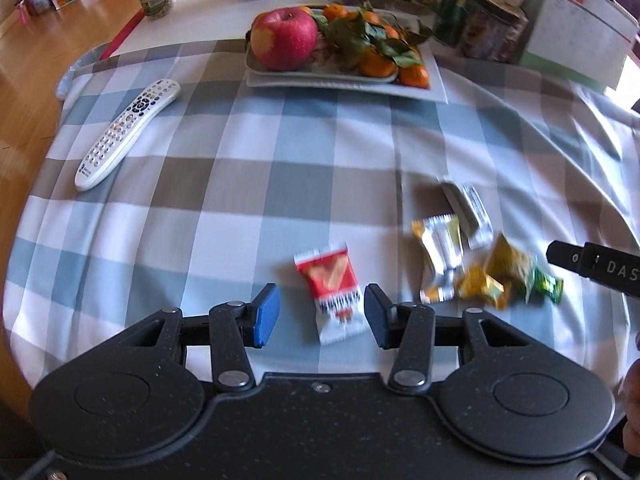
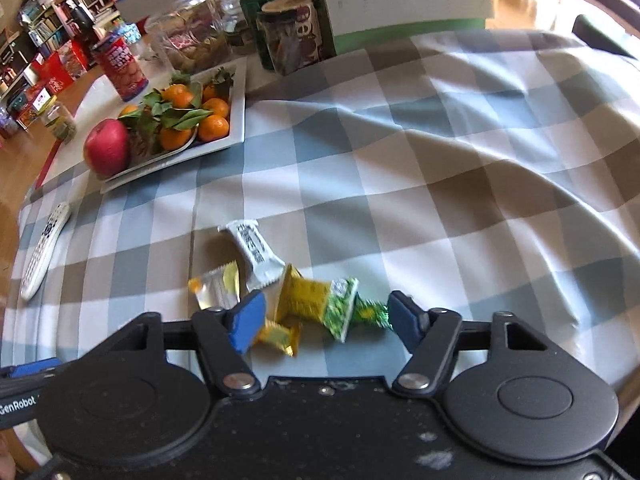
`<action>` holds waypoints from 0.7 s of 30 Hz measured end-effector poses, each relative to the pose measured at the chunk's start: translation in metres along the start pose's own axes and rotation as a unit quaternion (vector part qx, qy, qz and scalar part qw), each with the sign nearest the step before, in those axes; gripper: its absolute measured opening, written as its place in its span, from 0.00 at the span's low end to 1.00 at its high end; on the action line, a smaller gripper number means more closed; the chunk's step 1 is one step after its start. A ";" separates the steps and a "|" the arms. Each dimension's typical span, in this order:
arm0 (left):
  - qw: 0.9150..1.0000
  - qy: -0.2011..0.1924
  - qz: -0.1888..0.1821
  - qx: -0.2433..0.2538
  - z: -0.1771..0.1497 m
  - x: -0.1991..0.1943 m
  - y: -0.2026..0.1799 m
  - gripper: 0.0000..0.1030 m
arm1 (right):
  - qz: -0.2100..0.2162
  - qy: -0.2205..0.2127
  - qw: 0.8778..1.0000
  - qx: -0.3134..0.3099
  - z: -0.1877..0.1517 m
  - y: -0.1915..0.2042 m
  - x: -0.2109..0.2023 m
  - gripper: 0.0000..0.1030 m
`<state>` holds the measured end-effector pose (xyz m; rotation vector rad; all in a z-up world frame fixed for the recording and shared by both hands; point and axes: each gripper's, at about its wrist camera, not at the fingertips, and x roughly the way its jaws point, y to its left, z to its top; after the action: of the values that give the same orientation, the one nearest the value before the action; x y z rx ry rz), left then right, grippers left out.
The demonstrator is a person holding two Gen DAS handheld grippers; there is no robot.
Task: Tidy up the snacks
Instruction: 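Move both open tools back toward the snack pile, then move the right tool to the green wrapped candy while the left tool approaches the red-and-white packet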
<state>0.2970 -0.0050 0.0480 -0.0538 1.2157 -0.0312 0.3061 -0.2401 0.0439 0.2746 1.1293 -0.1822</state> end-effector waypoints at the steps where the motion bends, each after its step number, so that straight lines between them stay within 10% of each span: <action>1: 1.000 -0.001 -0.002 -0.003 0.002 0.001 0.001 0.53 | 0.001 0.005 1.000 0.001 0.004 0.001 0.005 0.67; 21: 0.997 0.070 -0.041 -0.010 0.001 0.033 0.005 0.52 | -0.054 0.053 0.997 0.016 0.015 -0.015 0.074 0.58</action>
<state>0.3094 -0.0015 0.0167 -0.1207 1.3536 -0.0946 0.3456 -0.2592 -0.0187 0.2539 1.2476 -0.2853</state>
